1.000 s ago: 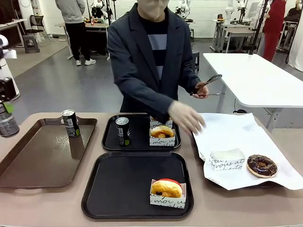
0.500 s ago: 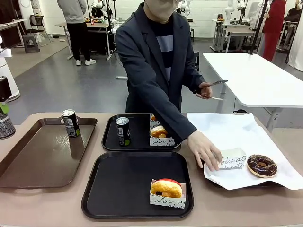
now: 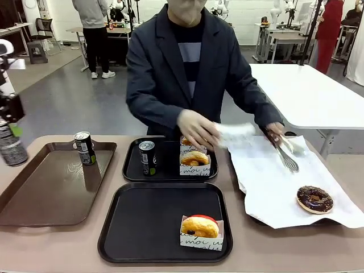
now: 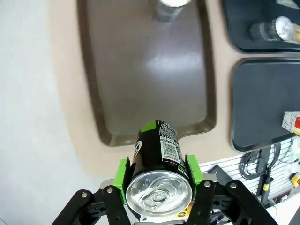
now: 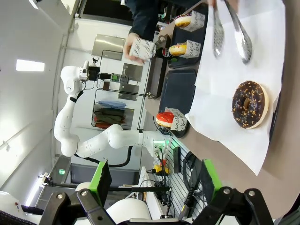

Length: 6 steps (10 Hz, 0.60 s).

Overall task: Set up donuts and drinks on trays.
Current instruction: Pick up one Pepsi coke from the Handle tray and place it on the Flat Tray without a Pepsi coke.

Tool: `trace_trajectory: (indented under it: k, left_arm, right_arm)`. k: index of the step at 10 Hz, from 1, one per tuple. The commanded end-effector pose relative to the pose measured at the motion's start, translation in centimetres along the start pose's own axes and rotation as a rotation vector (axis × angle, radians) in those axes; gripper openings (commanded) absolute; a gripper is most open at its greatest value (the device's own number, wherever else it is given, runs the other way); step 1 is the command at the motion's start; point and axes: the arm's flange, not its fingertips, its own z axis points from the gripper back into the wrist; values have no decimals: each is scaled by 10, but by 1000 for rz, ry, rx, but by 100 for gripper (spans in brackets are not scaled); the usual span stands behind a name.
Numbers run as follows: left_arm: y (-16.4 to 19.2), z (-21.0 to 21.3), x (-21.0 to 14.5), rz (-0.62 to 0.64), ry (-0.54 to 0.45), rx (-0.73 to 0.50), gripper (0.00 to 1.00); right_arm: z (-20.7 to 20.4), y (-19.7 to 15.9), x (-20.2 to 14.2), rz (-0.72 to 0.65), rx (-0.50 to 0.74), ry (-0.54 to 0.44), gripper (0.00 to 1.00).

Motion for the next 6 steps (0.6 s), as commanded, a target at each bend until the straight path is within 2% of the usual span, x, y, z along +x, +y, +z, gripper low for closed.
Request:
trace_trajectory:
  k: [1, 2, 4, 6]
  left_arm:
    - [-60, 7, 18, -137, -30, -19, 58]
    - [-101, 0, 16, -210, -31, -21, 58]
    - [-159, -7, 32, -349, 10, -4, 58]
    - [-213, -25, 34, -460, 40, 3, 58]
  right_arm:
    - [0, 1, -1, 6, 7, -3, 100]
    - [0, 1, -1, 6, 7, -3, 100]
    - [0, 1, -1, 6, 7, -3, 100]
    - [0, 1, -1, 6, 7, -3, 100]
